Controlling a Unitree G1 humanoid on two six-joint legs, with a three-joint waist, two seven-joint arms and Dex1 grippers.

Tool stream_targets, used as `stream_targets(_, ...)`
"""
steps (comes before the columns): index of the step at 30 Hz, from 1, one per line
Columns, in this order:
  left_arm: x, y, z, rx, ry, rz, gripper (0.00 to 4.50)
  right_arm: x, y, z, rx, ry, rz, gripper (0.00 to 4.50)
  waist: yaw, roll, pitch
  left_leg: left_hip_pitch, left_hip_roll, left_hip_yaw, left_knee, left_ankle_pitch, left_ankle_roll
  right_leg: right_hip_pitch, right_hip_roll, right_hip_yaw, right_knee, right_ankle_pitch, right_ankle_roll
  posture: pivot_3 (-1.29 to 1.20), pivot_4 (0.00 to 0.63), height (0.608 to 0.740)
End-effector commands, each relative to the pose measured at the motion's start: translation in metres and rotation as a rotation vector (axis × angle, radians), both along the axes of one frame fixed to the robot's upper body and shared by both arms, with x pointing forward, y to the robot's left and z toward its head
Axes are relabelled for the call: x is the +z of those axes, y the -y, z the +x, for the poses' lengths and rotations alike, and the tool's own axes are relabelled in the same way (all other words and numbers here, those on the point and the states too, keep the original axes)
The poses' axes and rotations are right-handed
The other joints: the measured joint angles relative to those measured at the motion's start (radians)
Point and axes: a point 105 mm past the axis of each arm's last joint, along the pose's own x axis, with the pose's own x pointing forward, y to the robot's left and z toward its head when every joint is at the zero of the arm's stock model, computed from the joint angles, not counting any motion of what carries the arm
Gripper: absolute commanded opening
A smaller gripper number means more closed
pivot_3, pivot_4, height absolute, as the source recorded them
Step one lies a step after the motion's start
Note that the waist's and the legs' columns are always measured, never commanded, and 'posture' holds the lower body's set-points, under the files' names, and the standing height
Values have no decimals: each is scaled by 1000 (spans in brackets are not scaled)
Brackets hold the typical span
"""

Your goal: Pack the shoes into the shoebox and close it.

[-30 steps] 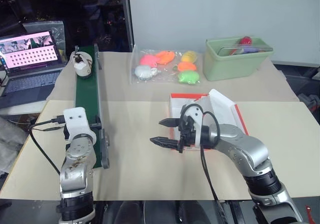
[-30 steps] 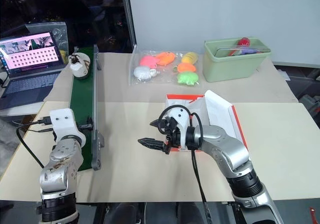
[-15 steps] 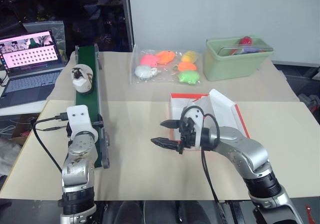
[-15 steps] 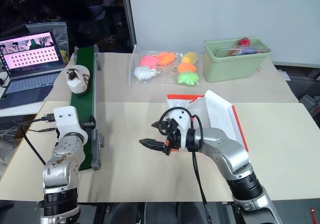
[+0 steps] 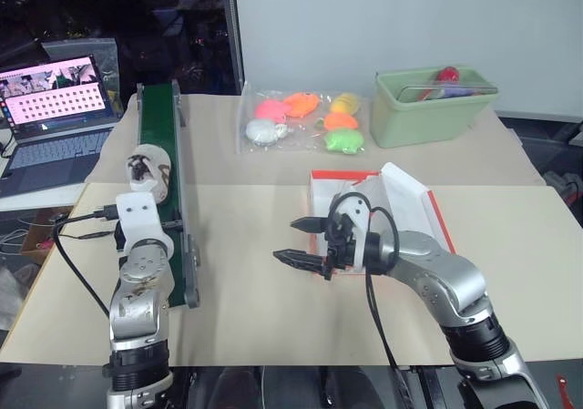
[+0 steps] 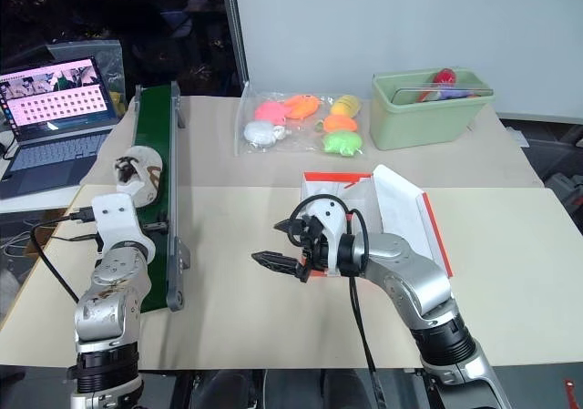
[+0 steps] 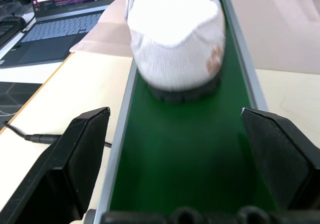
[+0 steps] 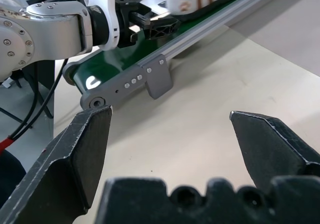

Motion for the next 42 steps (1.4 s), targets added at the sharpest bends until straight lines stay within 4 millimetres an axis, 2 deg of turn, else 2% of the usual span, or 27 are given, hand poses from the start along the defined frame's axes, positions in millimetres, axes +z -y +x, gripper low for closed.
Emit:
stream_targets(1, 12, -3, 1, 14, 46, 25, 4500, 17, 4, 3, -15, 71, 41, 4457, 0, 0, 0, 0, 0, 0, 0, 0, 0, 0, 0, 0, 0, 0, 0, 0, 150, 729)
stream_targets(5, 11, 0, 4, -5, 46, 16, 4500, 20, 7, 6, -28, 79, 46, 4457, 0, 0, 0, 0, 0, 0, 0, 0, 0, 0, 0, 0, 0, 0, 0, 0, 150, 729)
stream_targets(7, 14, 3, 6, -22, 76, -2, 3983, 21, 8, 7, -36, 83, 47, 4500, 0, 0, 0, 0, 0, 0, 0, 0, 0, 0, 0, 0, 0, 0, 0, 0, 150, 729)
stream_targets(8, 16, 4, 7, -32, 82, -1, 3892, 21, 8, 8, -38, 85, 47, 4500, 0, 0, 0, 0, 0, 0, 0, 0, 0, 0, 0, 0, 0, 0, 0, 0, 150, 729)
stream_targets(12, 14, 5, 11, -30, 69, -19, 2465, 23, 8, 9, -45, 91, 51, 4500, 2, 0, 0, 0, 0, 0, 0, 0, 0, 0, 0, 0, 1, 0, 0, 0, 150, 729)
stream_targets(15, 19, 7, 14, -33, 87, -8, 2465, 24, 8, 13, -63, 91, 56, 4500, 2, 0, 0, 1, 0, 0, 1, 0, 0, 0, 0, 0, 1, 0, 0, 0, 150, 729)
stream_targets(17, 29, 9, 15, -45, 124, 38, 2465, 27, 9, 20, -100, 81, 78, 4500, 2, 0, 0, 0, 0, 0, 1, 0, 0, 0, 0, 0, 1, 0, 0, 0, 150, 729)
stream_targets(19, 48, 17, 16, -79, 194, 123, 2465, 32, 10, 31, -160, 53, 123, 4500, 1, -1, 0, 0, 0, 0, 0, 0, 0, 0, 0, 0, 1, 0, 0, 0, 150, 729)
stream_targets(22, 77, 42, 17, -192, 324, 249, 2465, 39, 14, 54, -285, -52, 226, 4500, 0, -1, 0, -1, 0, 0, 0, 0, 0, -1, 0, 0, 1, 0, 0, 0, 150, 729)
stream_targets(23, 84, 53, 16, -245, 374, 265, 2465, 44, 16, 63, -338, -119, 302, 4500, 0, -1, 0, -1, 0, 0, 0, 0, -1, -1, 0, 0, 1, 0, -1, 0, 150, 729)
stream_targets(24, 91, 74, 14, -347, 432, 264, 2465, 46, 20, 79, -419, -283, 443, 4500, 1, -1, 0, -1, 0, 0, 0, 0, -1, -1, 0, 0, 1, 0, -1, 0, 150, 729)
stream_targets(26, 96, 99, 9, -482, 491, 232, 2465, 42, 19, 94, -473, -537, 615, 4500, 0, -1, 0, -1, 1, 0, 0, 0, -1, -1, 0, 0, 1, 1, -1, 0, 150, 729)
stream_targets(27, 95, 106, 7, -518, 502, 213, 2465, 40, 18, 97, -483, -615, 657, 4500, 0, -1, 0, -1, 2, 1, -1, 0, -1, -2, -1, 0, 3, 1, -1, 0, 150, 729)
stream_targets(30, 90, 124, 4, -628, 497, 119, 2465, 42, 6, 92, -390, -819, 796, 4500, 2, 0, 0, -2, 2, 1, -2, 0, -1, -2, -1, -1, 4, 1, -2, 0, 150, 729)
stream_targets(33, 86, 140, 0, -733, 477, 91, 2465, 46, -2, 87, -317, -925, 846, 4500, -1, 0, 0, -5, 2, 1, -3, 0, -1, -3, -1, -1, 3, 1, -2, 0, 150, 729)
stream_targets(38, 82, 173, -14, -933, 439, 48, 2465, 50, -19, 81, -258, -969, 813, 4500, -15, 0, 0, -4, 2, 2, -3, 0, 0, -3, 0, -1, 3, 1, -1, 0, 150, 729)
stream_targets(42, 83, 181, -16, -987, 422, -2, 2465, 57, -32, 76, -217, -953, 778, 4500, -34, 0, 0, -3, 2, 1, -2, 0, 0, -2, 1, -1, -1, 1, -1, 0, 150, 729)
